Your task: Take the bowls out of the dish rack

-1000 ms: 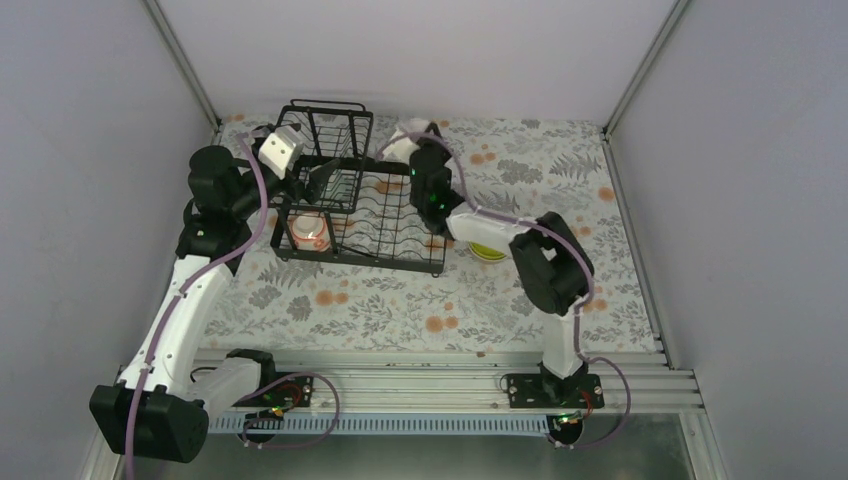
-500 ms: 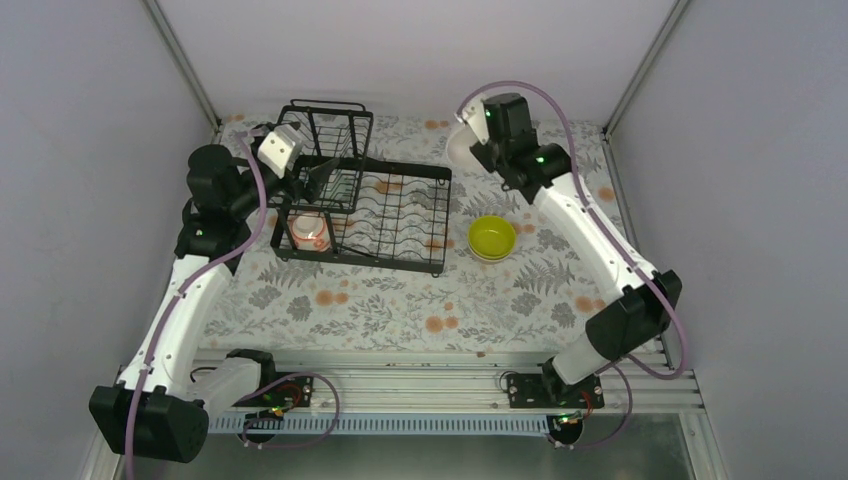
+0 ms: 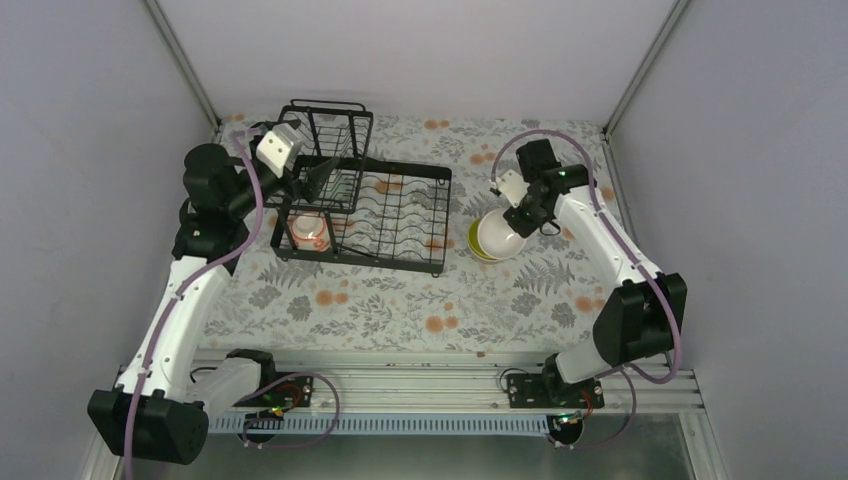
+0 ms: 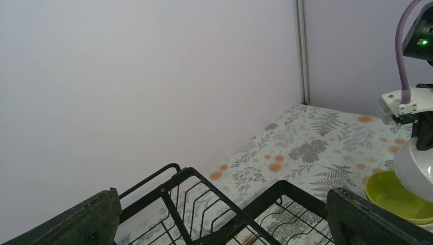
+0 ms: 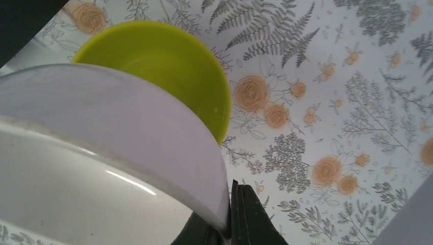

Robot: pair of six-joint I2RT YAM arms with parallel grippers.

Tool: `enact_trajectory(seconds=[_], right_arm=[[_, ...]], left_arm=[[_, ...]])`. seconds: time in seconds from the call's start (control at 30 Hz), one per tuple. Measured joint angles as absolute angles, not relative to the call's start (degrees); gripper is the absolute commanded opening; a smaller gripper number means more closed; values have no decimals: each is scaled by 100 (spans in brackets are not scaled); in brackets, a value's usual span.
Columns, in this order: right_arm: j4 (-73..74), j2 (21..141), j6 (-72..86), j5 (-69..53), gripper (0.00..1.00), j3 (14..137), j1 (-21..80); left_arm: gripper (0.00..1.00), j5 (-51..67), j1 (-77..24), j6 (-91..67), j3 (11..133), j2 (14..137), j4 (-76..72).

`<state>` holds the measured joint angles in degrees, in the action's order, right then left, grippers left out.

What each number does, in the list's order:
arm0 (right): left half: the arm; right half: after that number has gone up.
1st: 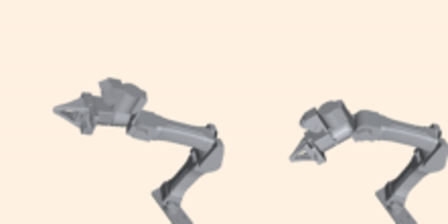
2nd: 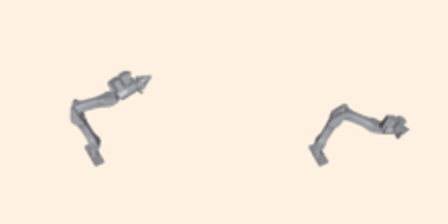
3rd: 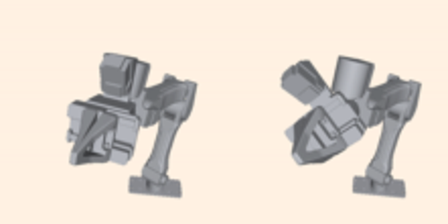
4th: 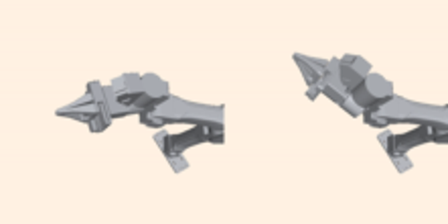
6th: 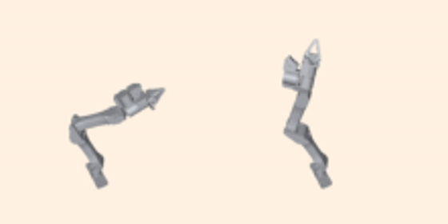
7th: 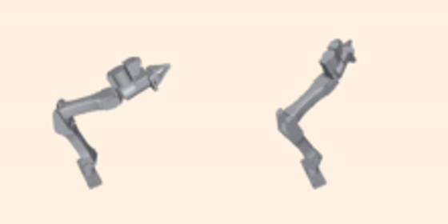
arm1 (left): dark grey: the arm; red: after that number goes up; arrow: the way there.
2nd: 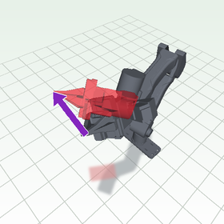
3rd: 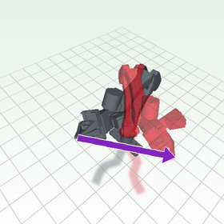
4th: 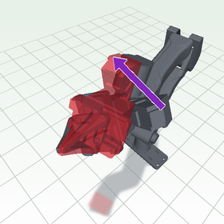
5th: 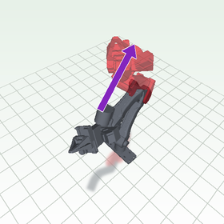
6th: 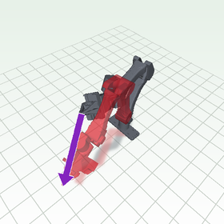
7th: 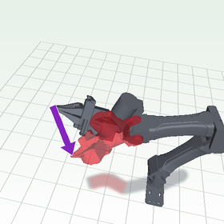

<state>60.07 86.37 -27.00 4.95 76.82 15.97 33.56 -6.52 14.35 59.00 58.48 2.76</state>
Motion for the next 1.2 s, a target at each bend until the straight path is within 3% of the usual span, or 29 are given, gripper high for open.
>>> enact_trajectory(seconds=[0.67, 1.2], right_arm=[[6626, 10569, -3041, 115, 4, 9063, 1411], [7072, 10785, -3203, 281, 4, 9203, 1376]], left_arm=[[100, 3422, -652, 1439, 5889, 5730, 311], [100, 3522, -652, 1455, 5872, 5730, 314]])
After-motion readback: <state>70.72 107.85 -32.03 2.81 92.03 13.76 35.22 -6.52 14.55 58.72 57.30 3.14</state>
